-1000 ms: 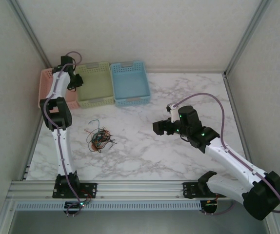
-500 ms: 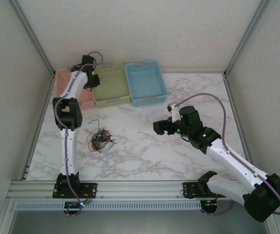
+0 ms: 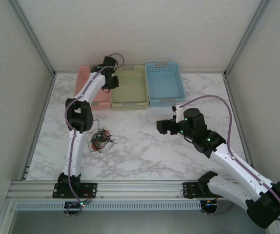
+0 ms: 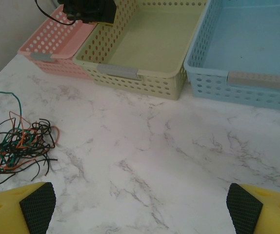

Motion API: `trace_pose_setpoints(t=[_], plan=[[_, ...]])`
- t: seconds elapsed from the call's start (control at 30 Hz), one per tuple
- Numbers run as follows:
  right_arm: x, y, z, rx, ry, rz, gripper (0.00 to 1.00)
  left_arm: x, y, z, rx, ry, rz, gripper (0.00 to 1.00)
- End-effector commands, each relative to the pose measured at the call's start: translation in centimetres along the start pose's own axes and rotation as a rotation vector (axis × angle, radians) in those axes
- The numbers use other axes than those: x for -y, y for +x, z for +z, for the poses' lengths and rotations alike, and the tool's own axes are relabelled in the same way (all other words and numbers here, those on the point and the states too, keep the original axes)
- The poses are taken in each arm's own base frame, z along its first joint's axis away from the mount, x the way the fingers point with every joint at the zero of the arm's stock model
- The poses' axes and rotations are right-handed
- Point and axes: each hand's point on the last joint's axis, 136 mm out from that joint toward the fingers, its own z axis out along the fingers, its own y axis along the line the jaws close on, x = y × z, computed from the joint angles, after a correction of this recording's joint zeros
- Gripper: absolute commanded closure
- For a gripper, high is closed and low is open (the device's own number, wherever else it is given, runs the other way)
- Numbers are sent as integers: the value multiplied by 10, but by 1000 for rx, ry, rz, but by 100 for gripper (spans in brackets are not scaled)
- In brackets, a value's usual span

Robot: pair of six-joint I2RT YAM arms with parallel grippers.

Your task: Untangle the cables

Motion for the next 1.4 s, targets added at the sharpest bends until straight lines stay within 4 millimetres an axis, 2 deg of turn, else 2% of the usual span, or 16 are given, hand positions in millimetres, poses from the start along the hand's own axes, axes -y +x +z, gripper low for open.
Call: trace_pose_setpoints(t=[0.0,0.2,0.37,0.63,0.7,0.77,0.9,1.0,1.13,1.23,1.37], plan=[[4,0,0,12,24,-12,6,21,9,4,-18,9,-28,88],[3,-1,0,3,25,-10,6,44,19,13,-30,18,-9,88],[4,-3,-4,5,34,-11,6,72,28,20,-27,32,40,87],[5,-4,-5,-2,41,-11,6,92,33,20,-17,54,51,85],[4,-4,-5,-2,40,-11,6,93,33,19,-14,56,51,79],[5,-3,-4,-4,43,-8,6,95,32,16,-13,60,44,66],[6,0,-3,-10,43,0,6,92,25,4,9,50,43,52],[6,2,-2,-13,43,5,6,90,14,-13,38,51,46,43],[6,3,-2,-10,42,8,6,89,-3,-45,93,60,50,34],[6,3,-3,-5,40,15,6,76,-15,-71,137,20,38,26],[5,4,-5,-2,31,33,6,60,-26,-109,177,-7,25,25]])
